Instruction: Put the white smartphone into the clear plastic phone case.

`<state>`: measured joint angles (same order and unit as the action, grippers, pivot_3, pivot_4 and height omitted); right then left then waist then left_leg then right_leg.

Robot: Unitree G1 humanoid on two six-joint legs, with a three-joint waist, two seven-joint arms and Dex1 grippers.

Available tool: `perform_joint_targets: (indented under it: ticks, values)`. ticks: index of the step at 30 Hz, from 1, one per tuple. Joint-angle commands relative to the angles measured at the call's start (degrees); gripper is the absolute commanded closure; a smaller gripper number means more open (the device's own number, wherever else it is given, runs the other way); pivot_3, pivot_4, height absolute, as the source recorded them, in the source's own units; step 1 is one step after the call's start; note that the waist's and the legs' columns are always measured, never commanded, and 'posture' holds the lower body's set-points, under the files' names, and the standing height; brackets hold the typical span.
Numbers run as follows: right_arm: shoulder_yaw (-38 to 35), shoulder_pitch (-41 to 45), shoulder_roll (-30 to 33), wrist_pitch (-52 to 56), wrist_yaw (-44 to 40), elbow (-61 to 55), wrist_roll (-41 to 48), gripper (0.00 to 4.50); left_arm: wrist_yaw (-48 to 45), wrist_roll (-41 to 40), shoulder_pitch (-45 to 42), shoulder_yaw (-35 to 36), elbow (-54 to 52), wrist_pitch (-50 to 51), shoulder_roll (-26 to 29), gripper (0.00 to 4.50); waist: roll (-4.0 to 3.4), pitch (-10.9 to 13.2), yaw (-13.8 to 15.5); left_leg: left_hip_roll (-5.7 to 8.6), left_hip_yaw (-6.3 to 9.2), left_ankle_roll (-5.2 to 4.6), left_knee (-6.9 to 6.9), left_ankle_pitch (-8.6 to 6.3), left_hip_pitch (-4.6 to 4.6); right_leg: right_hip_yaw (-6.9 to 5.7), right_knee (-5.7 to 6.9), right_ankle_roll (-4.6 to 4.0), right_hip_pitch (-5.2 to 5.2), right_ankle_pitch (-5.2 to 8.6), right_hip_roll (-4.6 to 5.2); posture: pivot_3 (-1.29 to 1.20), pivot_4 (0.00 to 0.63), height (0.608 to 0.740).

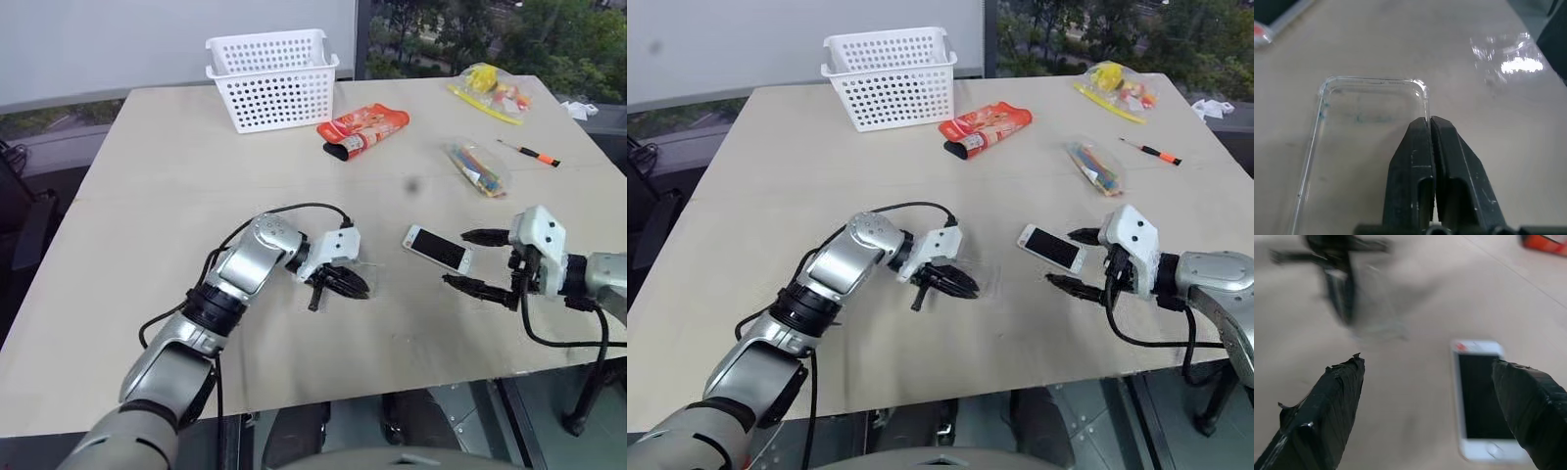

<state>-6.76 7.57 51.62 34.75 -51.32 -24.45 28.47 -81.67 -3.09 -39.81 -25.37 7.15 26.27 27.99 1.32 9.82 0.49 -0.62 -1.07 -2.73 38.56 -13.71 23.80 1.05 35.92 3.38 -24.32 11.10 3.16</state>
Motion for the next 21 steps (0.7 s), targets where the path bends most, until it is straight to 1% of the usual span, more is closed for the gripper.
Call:
perform_joint_targets:
  ticks: [1,2,4,7,10,14,17,21]
  values:
    - [1.8,1.1,-0.2,1.6,3.3,0.6,-3.1,0.00,6.5,-0.1,-0.9,1.6,-2.3,1.9,-2.8,2.26,-0.01,0.0,0.1,0.00,-0.01,0.00,0.00,0.00,-0.01,0.04,0.00,0.00,0.00,0.00,0.01,0.00,0.150,0.740]
    - [2.7,1.2,-0.8,1.4,3.5,1.4,-3.6,0.00,8.0,-0.4,-1.5,2.3,-2.3,3.3,-3.5,1.72,-0.01,0.0,0.2,0.01,-0.02,0.00,0.00,0.00,0.00,0.05,-0.01,0.00,0.00,-0.01,0.01,0.00,0.150,0.740]
    - [4.5,1.9,-2.3,1.1,4.6,3.4,-5.0,0.00,8.4,-1.8,-2.2,3.2,-3.0,5.0,-3.6,0.84,0.00,0.0,0.2,0.02,-0.02,0.00,0.01,0.00,0.02,0.05,-0.02,0.01,0.00,-0.02,0.01,0.00,0.150,0.740]
    - [6.3,4.3,-5.2,1.0,6.4,8.3,-6.9,0.00,7.8,-5.5,-2.9,5.5,-5.8,8.2,-2.8,0.84,0.00,0.0,-0.1,0.02,-0.03,0.00,0.00,0.00,0.02,0.05,-0.02,0.18,-0.01,-0.13,0.00,0.00,0.150,0.740]
    - [8.3,7.8,-6.1,-0.7,7.7,15.2,-11.1,0.00,7.5,-8.8,-3.8,8.3,-8.5,10.8,-1.5,0.84,-0.03,0.0,-0.3,0.00,-0.03,0.00,-0.01,0.00,0.00,0.05,0.00,0.19,-0.02,-0.14,-0.02,0.00,0.150,0.740]
    - [10.6,10.9,-7.2,-2.0,5.6,21.6,-13.2,0.00,5.6,-13.3,-3.5,11.7,-12.1,11.0,2.0,0.84,-0.04,0.0,-0.7,0.01,-0.05,0.01,-0.02,0.00,0.01,0.06,-0.01,0.19,-0.02,-0.14,-0.01,0.00,0.150,0.740]
    - [13.0,12.3,-7.2,-1.7,3.2,25.6,-14.5,0.00,5.4,-14.7,-2.8,12.9,-13.1,11.0,4.9,0.84,-0.04,0.0,-1.0,0.01,-0.04,0.01,-0.06,0.00,-0.02,0.05,-0.01,0.19,-0.02,-0.14,-0.02,0.00,0.150,0.740]
    - [15.7,11.6,-5.6,-0.6,-5.5,24.7,-11.9,0.00,4.6,-16.0,-1.1,14.0,-14.3,10.6,9.1,0.84,-0.02,0.0,-1.2,0.01,-0.05,0.01,-0.05,0.00,-0.07,0.03,-0.01,0.19,0.03,-0.14,-0.02,0.00,0.150,0.740]
